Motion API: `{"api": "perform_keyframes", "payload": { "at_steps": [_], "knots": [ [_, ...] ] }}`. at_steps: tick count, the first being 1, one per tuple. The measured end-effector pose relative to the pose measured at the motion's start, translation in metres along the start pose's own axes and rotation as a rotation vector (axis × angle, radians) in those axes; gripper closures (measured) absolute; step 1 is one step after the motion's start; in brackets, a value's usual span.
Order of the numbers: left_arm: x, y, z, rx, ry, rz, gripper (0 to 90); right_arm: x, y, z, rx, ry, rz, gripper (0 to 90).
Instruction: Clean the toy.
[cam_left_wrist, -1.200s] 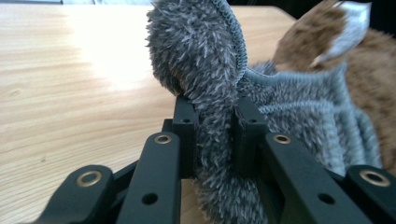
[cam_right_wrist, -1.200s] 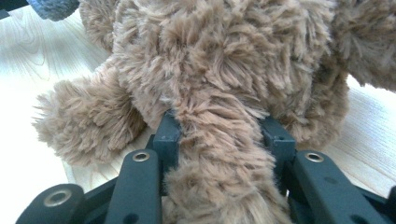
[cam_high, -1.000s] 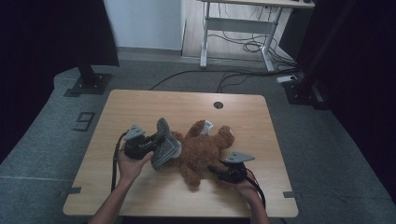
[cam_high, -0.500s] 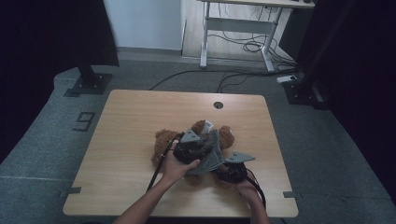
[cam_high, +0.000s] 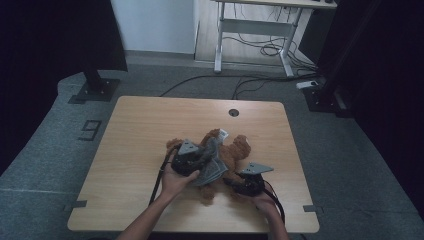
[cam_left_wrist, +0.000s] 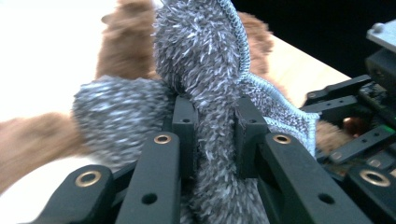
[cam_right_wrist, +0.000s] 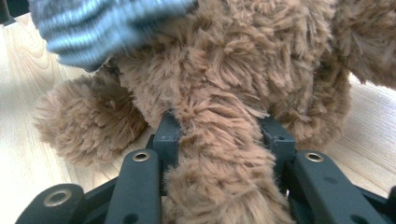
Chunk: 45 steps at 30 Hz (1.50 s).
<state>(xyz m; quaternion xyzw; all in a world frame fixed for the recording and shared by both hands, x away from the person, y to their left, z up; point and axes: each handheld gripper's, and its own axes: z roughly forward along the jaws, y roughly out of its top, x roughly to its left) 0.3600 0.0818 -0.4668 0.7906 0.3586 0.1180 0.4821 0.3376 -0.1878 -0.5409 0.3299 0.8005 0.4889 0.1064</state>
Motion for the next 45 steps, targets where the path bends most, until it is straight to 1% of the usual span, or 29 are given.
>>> {"api": "perform_keyframes", "payload": {
  "at_steps": [1,2,3,5,8,11,12,13,14,16,18,19,20,21,22,23,25,26,30,32,33,34,37,40,44,45],
  "knots": [
    [0.004,-0.003,-0.004,-0.012,-0.007,-0.015,74.5,0.000,0.000,0.000,0.000,0.000,0.000,59.1],
    [0.010,-0.007,-0.010,-0.028,-0.021,-0.039,74.5,0.000,0.000,0.000,-0.001,0.003,0.000,59.1],
    [0.013,-0.010,-0.015,-0.041,-0.024,-0.049,74.5,0.000,0.000,0.000,-0.001,0.006,0.000,59.1],
    [0.017,-0.012,-0.024,-0.059,-0.018,-0.050,74.5,0.000,0.000,0.001,0.001,0.009,-0.002,59.1],
    [0.019,-0.012,-0.037,-0.082,0.010,-0.034,74.5,0.001,0.000,0.001,0.003,0.006,-0.004,59.1],
    [0.026,-0.012,-0.048,-0.099,0.031,-0.035,74.4,0.001,-0.001,0.001,0.001,0.007,-0.001,59.1],
    [0.029,-0.013,-0.051,-0.104,0.037,-0.042,74.4,0.001,-0.001,0.001,0.001,0.007,-0.001,59.1],
    [0.036,-0.015,-0.058,-0.114,0.049,-0.060,74.4,0.001,-0.001,0.001,-0.002,0.010,0.003,59.1],
    [0.036,-0.015,-0.058,-0.114,0.049,-0.060,74.4,0.001,-0.001,0.001,-0.002,0.010,0.003,59.1],
    [0.045,-0.018,-0.065,-0.121,0.070,-0.078,74.4,0.000,-0.001,0.001,-0.002,0.010,0.003,59.1],
    [0.052,-0.021,-0.069,-0.118,0.087,-0.087,74.4,0.000,-0.001,0.001,-0.001,0.011,0.003,59.1],
    [0.058,-0.025,-0.072,-0.113,0.106,-0.103,74.4,0.000,-0.001,0.001,-0.001,0.012,0.003,59.1],
    [0.058,-0.025,-0.072,-0.113,0.106,-0.103,74.4,0.000,-0.001,0.001,-0.001,0.012,0.002,59.1],
    [0.064,-0.030,-0.075,-0.108,0.123,-0.112,74.4,0.000,-0.001,0.001,0.000,0.012,0.003,59.1],
    [0.067,-0.032,-0.076,-0.105,0.130,-0.119,74.4,0.000,-0.001,0.001,0.000,0.012,0.003,59.1],
    [0.067,-0.032,-0.076,-0.105,0.130,-0.119,74.4,0.000,-0.001,0.001,0.000,0.012,0.003,59.1],
    [0.075,-0.039,-0.076,-0.093,0.145,-0.133,74.4,0.000,-0.001,0.001,0.000,0.012,0.003,59.1],
    [0.075,-0.039,-0.076,-0.093,0.145,-0.133,74.4,0.000,-0.001,0.001,0.000,0.012,0.003,59.1],
    [0.087,-0.047,-0.077,-0.077,0.172,-0.161,74.3,0.000,-0.001,0.001,-0.001,0.013,0.004,59.1],
    [0.094,-0.052,-0.076,-0.062,0.189,-0.177,74.3,0.000,-0.001,0.001,-0.001,0.013,0.005,59.1],
    [0.100,-0.057,-0.075,-0.042,0.206,-0.188,74.4,0.000,-0.001,0.001,-0.001,0.013,0.004,59.1],
    [0.100,-0.057,-0.075,-0.042,0.206,-0.188,74.4,0.000,-0.001,0.001,-0.001,0.013,0.004,59.1],
    [0.108,-0.065,-0.075,-0.026,0.215,-0.220,74.3,0.000,-0.002,0.001,-0.001,0.014,0.005,59.1],
    [0.107,-0.064,-0.077,-0.038,0.216,-0.219,74.3,-0.001,-0.002,0.001,-0.002,0.017,0.008,59.1],
    [0.101,-0.058,-0.083,-0.060,0.218,-0.196,74.3,-0.001,-0.002,0.001,-0.001,0.015,0.009,59.1],
    [0.098,-0.054,-0.087,-0.074,0.212,-0.190,74.2,-0.001,-0.002,0.001,-0.003,0.016,0.010,59.1]
  ]
}}
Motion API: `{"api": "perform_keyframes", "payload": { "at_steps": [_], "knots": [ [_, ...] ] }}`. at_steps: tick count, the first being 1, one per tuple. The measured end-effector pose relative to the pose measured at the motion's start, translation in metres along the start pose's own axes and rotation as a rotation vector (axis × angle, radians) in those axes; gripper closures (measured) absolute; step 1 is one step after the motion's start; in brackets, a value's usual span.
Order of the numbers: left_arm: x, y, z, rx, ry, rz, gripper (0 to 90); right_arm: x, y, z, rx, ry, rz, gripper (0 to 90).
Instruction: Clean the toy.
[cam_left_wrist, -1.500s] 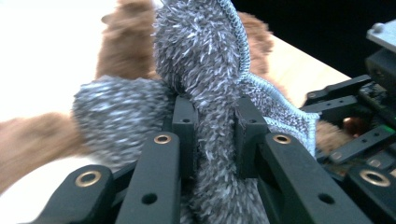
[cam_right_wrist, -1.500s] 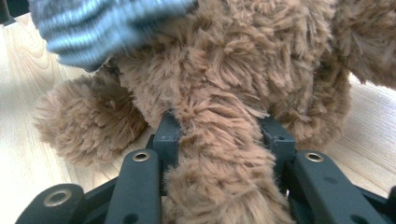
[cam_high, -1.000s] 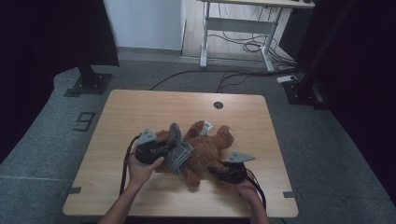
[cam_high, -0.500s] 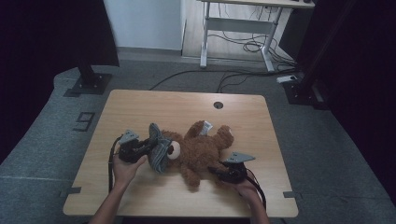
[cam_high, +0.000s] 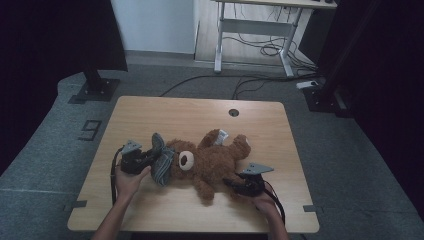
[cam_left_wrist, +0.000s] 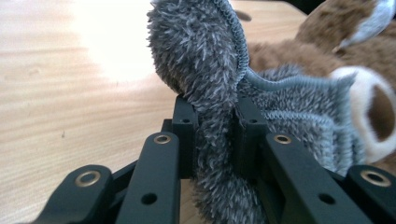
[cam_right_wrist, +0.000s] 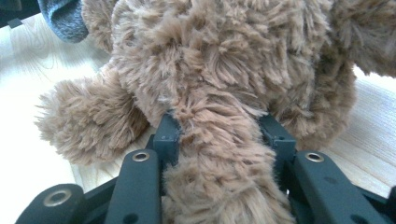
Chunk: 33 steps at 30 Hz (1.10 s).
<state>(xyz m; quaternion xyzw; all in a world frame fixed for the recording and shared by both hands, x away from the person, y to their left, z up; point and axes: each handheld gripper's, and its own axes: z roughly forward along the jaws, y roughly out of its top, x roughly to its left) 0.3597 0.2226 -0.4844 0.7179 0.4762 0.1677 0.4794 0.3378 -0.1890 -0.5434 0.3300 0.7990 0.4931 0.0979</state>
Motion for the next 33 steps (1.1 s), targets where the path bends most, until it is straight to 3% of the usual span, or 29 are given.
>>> {"api": "perform_keyframes", "payload": {
  "at_steps": [4,9,11,12,13,14,15,17,18,19,20,21,23,24,25,26,31,33],
  "knots": [
    [-0.003,0.006,-0.006,-0.026,-0.017,-0.006,74.2,0.000,0.000,0.000,0.000,0.000,0.000,59.1],
    [-0.019,0.026,-0.009,-0.055,-0.045,0.033,73.9,0.000,0.000,0.000,-0.001,0.002,0.004,59.1],
    [-0.038,0.043,-0.002,-0.058,-0.077,0.070,73.9,0.000,0.000,0.000,-0.001,0.002,0.003,59.1],
    [-0.038,0.043,-0.002,-0.058,-0.077,0.070,73.9,0.000,0.000,0.000,-0.002,0.001,0.003,59.1],
    [-0.045,0.048,0.003,-0.056,-0.091,0.081,73.9,0.000,0.000,0.000,-0.002,0.001,0.003,59.1],
    [-0.060,0.058,0.012,-0.049,-0.122,0.103,73.9,0.000,-0.001,0.000,-0.003,0.000,0.003,59.1],
    [-0.060,0.058,0.012,-0.049,-0.122,0.103,73.9,0.000,-0.001,0.000,-0.003,0.000,0.003,59.1],
    [-0.077,0.068,0.022,-0.042,-0.153,0.127,73.9,0.000,-0.001,0.000,-0.004,0.000,0.003,59.1],
    [-0.095,0.078,0.033,-0.026,-0.182,0.161,73.9,0.000,-0.001,0.000,-0.004,0.001,0.002,59.1],
    [-0.095,0.078,0.033,-0.026,-0.182,0.161,73.8,0.000,-0.001,0.000,-0.004,0.001,0.002,59.1],
    [-0.114,0.086,0.047,0.002,-0.194,0.204,73.8,0.000,-0.001,0.000,-0.003,0.002,0.002,59.1],
    [-0.114,0.086,0.047,0.002,-0.194,0.204,73.8,0.000,-0.001,0.000,-0.003,0.002,0.002,59.1],
    [-0.131,0.092,0.065,0.039,-0.205,0.232,73.8,0.000,-0.001,0.000,-0.003,0.000,0.003,59.1],
    [-0.145,0.096,0.083,0.072,-0.223,0.232,73.7,0.001,-0.001,0.000,-0.006,-0.002,0.003,59.1],
    [-0.145,0.096,0.083,0.072,-0.223,0.232,73.6,0.001,-0.001,0.000,-0.006,-0.002,0.003,59.1],
    [-0.156,0.095,0.100,0.113,-0.245,0.231,73.6,0.001,-0.002,0.000,-0.007,-0.003,0.001,59.1],
    [-0.168,0.085,0.120,0.181,-0.243,0.258,73.5,0.001,-0.002,0.000,-0.009,0.003,0.007,59.2],
    [-0.161,0.080,0.125,0.193,-0.241,0.236,73.6,0.001,-0.003,0.000,-0.009,0.004,0.007,59.3]
  ]
}}
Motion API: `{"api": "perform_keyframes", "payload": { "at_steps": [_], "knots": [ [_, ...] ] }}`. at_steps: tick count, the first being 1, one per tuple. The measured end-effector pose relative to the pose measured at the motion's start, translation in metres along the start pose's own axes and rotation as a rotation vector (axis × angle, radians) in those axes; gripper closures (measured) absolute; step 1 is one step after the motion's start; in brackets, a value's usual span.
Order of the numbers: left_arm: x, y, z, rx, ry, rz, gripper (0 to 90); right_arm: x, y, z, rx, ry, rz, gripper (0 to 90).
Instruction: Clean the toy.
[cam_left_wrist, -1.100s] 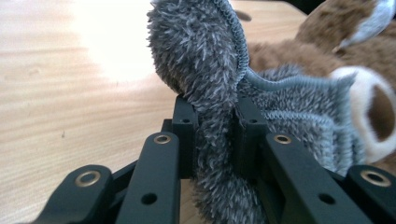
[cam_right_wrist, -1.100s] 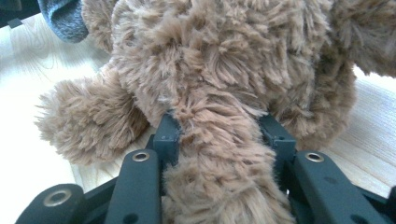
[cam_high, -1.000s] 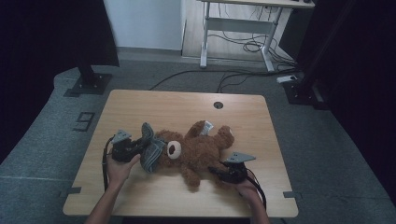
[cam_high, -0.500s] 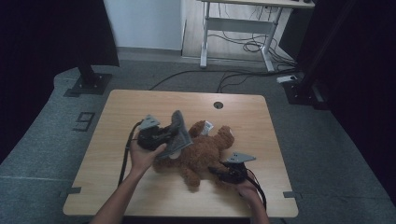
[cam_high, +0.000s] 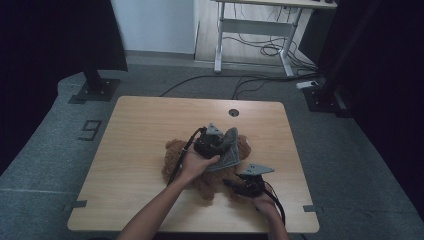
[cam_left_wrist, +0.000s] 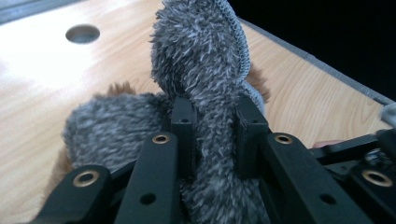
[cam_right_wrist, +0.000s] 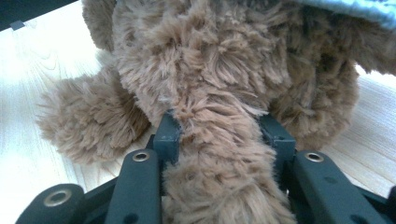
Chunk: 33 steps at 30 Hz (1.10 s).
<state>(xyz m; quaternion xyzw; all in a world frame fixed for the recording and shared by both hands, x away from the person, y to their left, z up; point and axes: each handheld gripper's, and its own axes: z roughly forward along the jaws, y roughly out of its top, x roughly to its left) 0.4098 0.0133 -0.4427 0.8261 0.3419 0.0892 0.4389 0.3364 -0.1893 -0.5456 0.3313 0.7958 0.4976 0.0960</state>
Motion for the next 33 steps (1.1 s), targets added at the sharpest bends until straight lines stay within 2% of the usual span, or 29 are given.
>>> {"api": "perform_keyframes", "payload": {
  "at_steps": [2,8,9,10,11,12,18,21,23,24,28,30,33],
  "knots": [
    [0.002,-0.001,0.000,0.001,0.001,-0.006,73.7,0.000,0.000,0.000,-0.001,-0.001,-0.001,59.3],
    [0.013,-0.005,-0.007,0.019,0.070,-0.003,73.9,0.001,0.000,0.001,0.000,-0.008,0.003,59.7],
    [0.020,-0.009,-0.014,0.018,0.103,-0.009,73.6,0.001,0.000,0.001,0.001,-0.006,0.007,59.9],
    [0.020,-0.009,-0.014,0.018,0.103,-0.009,73.5,0.001,0.000,0.001,0.002,-0.005,0.010,60.0],
    [0.030,-0.014,-0.024,0.014,0.122,-0.027,73.5,0.001,0.000,0.001,0.003,-0.005,0.010,60.0],
    [0.030,-0.014,-0.024,0.014,0.122,-0.027,73.6,0.001,0.000,0.001,0.003,-0.005,0.010,60.0],
    [0.053,-0.038,-0.064,-0.041,0.145,-0.046,73.7,0.001,0.000,0.001,0.009,-0.007,0.019,60.2],
    [0.069,-0.051,-0.089,-0.079,0.169,-0.078,73.7,0.000,-0.001,0.002,0.010,-0.008,0.028,60.3],
    [0.080,-0.057,-0.099,-0.090,0.183,-0.106,73.7,0.000,-0.001,0.002,0.008,-0.009,0.031,60.3],
    [0.080,-0.057,-0.099,-0.090,0.183,-0.106,73.7,0.000,-0.001,0.002,0.008,-0.009,0.031,60.3],
    [0.103,-0.069,-0.113,-0.085,0.224,-0.161,73.8,0.000,-0.001,0.002,0.008,-0.007,0.036,60.4],
    [0.115,-0.075,-0.117,-0.083,0.233,-0.204,73.9,0.000,-0.001,0.002,0.009,-0.007,0.034,60.3],
    [0.112,-0.073,-0.118,-0.098,0.219,-0.207,74.2,0.000,-0.001,0.002,0.010,-0.007,0.033,60.3]
  ]
}}
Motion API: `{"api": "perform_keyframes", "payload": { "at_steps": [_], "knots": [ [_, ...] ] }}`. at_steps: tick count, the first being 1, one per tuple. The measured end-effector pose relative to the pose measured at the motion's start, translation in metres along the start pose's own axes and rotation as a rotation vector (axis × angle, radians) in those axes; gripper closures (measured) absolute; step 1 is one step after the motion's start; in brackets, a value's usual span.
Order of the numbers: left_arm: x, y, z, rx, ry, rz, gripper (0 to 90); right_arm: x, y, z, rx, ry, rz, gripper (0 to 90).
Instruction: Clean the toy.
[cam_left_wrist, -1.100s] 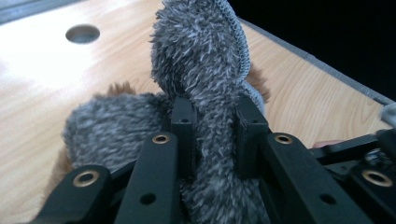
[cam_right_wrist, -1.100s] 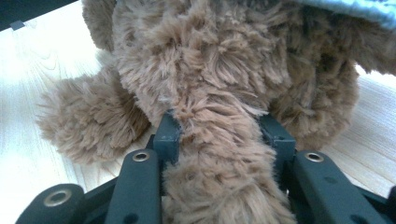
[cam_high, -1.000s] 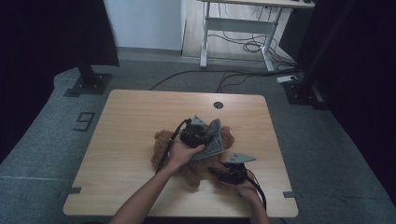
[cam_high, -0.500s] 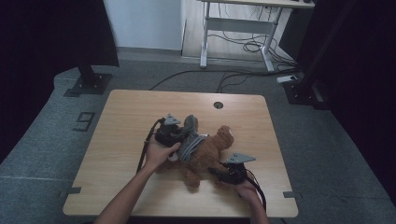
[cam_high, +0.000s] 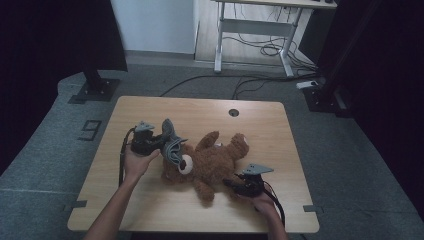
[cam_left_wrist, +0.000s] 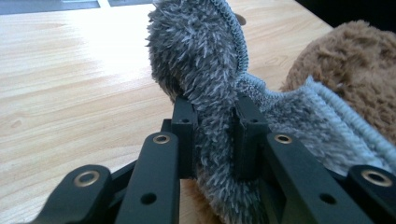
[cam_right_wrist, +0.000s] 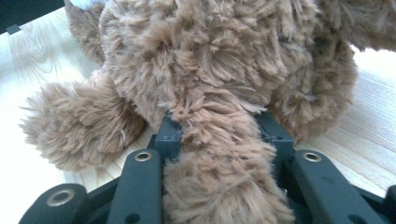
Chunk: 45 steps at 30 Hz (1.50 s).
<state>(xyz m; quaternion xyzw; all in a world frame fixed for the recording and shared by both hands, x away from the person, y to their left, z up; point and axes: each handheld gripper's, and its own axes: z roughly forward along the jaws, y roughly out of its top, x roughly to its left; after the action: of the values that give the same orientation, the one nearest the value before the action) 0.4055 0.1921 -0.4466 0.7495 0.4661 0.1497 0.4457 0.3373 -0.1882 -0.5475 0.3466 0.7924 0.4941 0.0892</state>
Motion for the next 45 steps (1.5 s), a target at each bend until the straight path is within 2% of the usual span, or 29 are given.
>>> {"api": "perform_keyframes", "payload": {
  "at_steps": [1,3,4,5,6,7,9,10,11,13,14,15,17,19,21,23,24,27,28,34,35,36,38,42,45],
  "knots": [
    [-0.007,0.003,0.000,-0.016,-0.005,0.018,74.2,0.000,0.000,0.000,0.000,0.000,0.000,60.4],
    [-0.020,0.008,0.000,-0.018,-0.020,0.047,74.3,0.000,0.000,0.000,0.002,0.000,-0.001,60.3],
    [-0.038,0.017,0.004,-0.025,-0.046,0.079,74.4,0.000,0.000,0.000,0.002,0.000,-0.002,60.3],
    [-0.038,0.017,0.004,-0.025,-0.046,0.079,74.4,0.000,0.000,0.000,0.002,0.000,-0.002,60.3],
    [-0.057,0.026,0.009,-0.028,-0.089,0.108,74.5,0.000,0.000,0.000,0.002,0.000,-0.004,60.3],
    [-0.057,0.026,0.009,-0.028,-0.089,0.108,74.5,0.000,0.000,0.000,0.002,0.000,-0.004,60.3],
    [-0.080,0.036,0.017,-0.025,-0.117,0.151,74.6,0.000,0.000,0.000,0.004,0.000,-0.005,60.4],
    [-0.097,0.043,0.027,-0.018,-0.141,0.176,74.6,0.000,0.000,0.000,0.001,0.000,-0.003,60.3],
    [-0.097,0.043,0.027,-0.018,-0.141,0.176,74.6,0.000,0.000,0.000,0.001,0.000,-0.003,60.3],
    [-0.115,0.049,0.040,-0.005,-0.157,0.204,74.6,0.000,0.000,0.000,0.000,0.000,-0.004,60.3],
    [-0.131,0.052,0.057,0.021,-0.171,0.220,74.6,0.000,0.000,0.000,0.001,-0.001,-0.003,60.3],
    [-0.131,0.052,0.057,0.021,-0.171,0.220,74.6,0.000,0.000,0.000,0.001,-0.001,-0.003,60.3],
    [-0.144,0.051,0.076,0.067,-0.169,0.246,74.5,0.000,0.000,0.000,0.000,0.000,-0.003,60.3],
    [-0.150,0.046,0.088,0.112,-0.153,0.278,74.5,0.000,0.000,0.000,0.000,0.001,-0.003,60.3],
    [-0.147,0.040,0.095,0.132,-0.143,0.277,74.4,0.000,0.000,0.000,0.002,0.001,-0.001,60.4],
    [-0.137,0.036,0.094,0.129,-0.152,0.241,74.4,0.000,0.000,0.000,0.001,0.000,-0.003,60.4],
    [-0.129,0.034,0.090,0.129,-0.142,0.227,74.4,0.000,0.000,0.000,0.001,0.000,-0.004,60.4],
    [-0.111,0.030,0.079,0.134,-0.086,0.227,74.4,0.000,0.000,0.000,0.002,-0.001,-0.004,60.5],
    [-0.102,0.027,0.073,0.130,-0.068,0.221,74.5,0.000,0.000,0.000,0.002,-0.002,-0.003,60.5],
    [-0.052,0.015,0.034,0.071,-0.029,0.150,74.6,0.001,0.000,0.001,0.007,-0.004,0.002,60.7],
    [-0.035,0.012,0.022,0.052,-0.004,0.120,74.5,0.001,0.000,0.001,0.006,-0.005,0.004,60.7],
    [-0.035,0.012,0.022,0.052,-0.004,0.120,74.6,0.001,0.000,0.001,0.006,-0.005,0.004,60.7],
    [-0.018,0.007,0.011,0.047,0.018,0.093,74.6,0.001,0.000,0.001,0.006,-0.006,0.005,60.7],
    [0.005,-0.010,0.001,0.048,0.044,0.047,74.6,0.001,0.000,0.001,0.006,-0.006,0.008,60.7],
    [0.011,-0.015,0.000,0.053,0.050,0.036,74.6,0.001,0.000,0.001,0.006,-0.007,0.008,60.7]
  ]
}}
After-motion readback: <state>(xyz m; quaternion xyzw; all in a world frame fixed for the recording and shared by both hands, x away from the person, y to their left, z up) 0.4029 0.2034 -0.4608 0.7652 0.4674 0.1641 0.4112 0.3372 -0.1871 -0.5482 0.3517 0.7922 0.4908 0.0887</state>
